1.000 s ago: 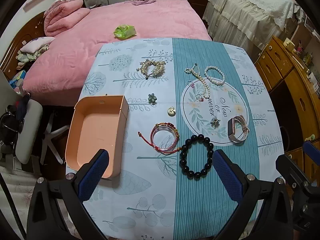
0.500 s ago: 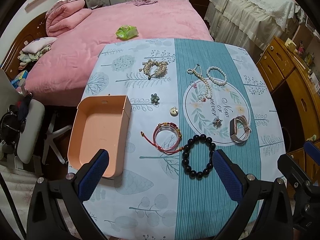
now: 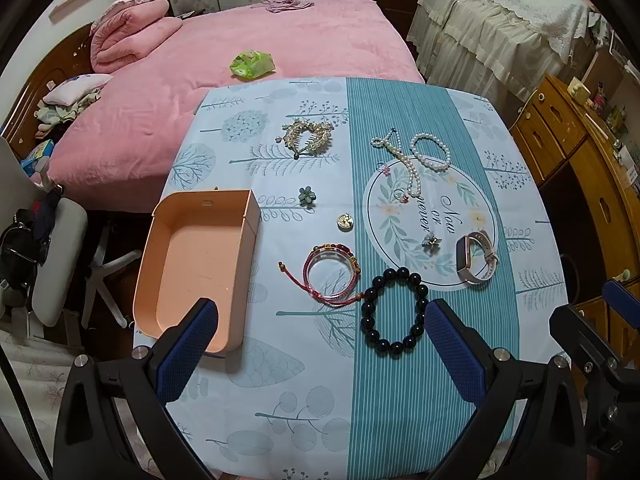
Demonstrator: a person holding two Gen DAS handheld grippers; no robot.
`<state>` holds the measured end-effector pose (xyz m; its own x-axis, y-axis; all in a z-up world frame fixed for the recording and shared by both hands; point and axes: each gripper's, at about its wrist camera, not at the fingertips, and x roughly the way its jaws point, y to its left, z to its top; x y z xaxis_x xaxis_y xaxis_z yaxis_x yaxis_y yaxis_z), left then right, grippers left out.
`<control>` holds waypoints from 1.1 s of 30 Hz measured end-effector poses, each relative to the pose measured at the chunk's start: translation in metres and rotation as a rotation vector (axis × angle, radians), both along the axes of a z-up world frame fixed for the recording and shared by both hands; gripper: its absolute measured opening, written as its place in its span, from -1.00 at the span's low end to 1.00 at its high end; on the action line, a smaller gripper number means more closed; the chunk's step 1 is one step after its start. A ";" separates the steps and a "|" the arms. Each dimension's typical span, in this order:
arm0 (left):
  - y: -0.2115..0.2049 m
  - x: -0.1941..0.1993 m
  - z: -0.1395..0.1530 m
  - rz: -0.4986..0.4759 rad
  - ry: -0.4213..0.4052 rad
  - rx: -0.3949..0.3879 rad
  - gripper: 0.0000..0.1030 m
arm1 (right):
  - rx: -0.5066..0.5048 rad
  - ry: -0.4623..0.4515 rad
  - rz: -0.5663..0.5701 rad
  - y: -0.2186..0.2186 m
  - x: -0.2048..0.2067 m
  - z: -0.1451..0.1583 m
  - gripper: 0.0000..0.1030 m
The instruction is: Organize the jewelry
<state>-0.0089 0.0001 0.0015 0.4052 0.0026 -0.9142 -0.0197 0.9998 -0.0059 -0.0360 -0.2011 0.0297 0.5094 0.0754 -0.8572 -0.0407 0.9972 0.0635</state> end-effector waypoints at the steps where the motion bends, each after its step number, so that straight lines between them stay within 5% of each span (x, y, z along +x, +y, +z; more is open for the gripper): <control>1: 0.000 0.000 -0.001 0.001 0.002 0.000 0.98 | 0.000 0.000 0.000 0.000 0.000 0.000 1.00; 33: -0.007 0.008 -0.010 -0.029 0.028 0.005 0.98 | 0.020 0.024 -0.025 -0.007 0.005 -0.008 0.89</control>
<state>-0.0010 -0.0070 -0.0087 0.3793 -0.0043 -0.9253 0.0096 1.0000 -0.0007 -0.0315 -0.2085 0.0214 0.4907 0.0797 -0.8677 -0.0139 0.9964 0.0837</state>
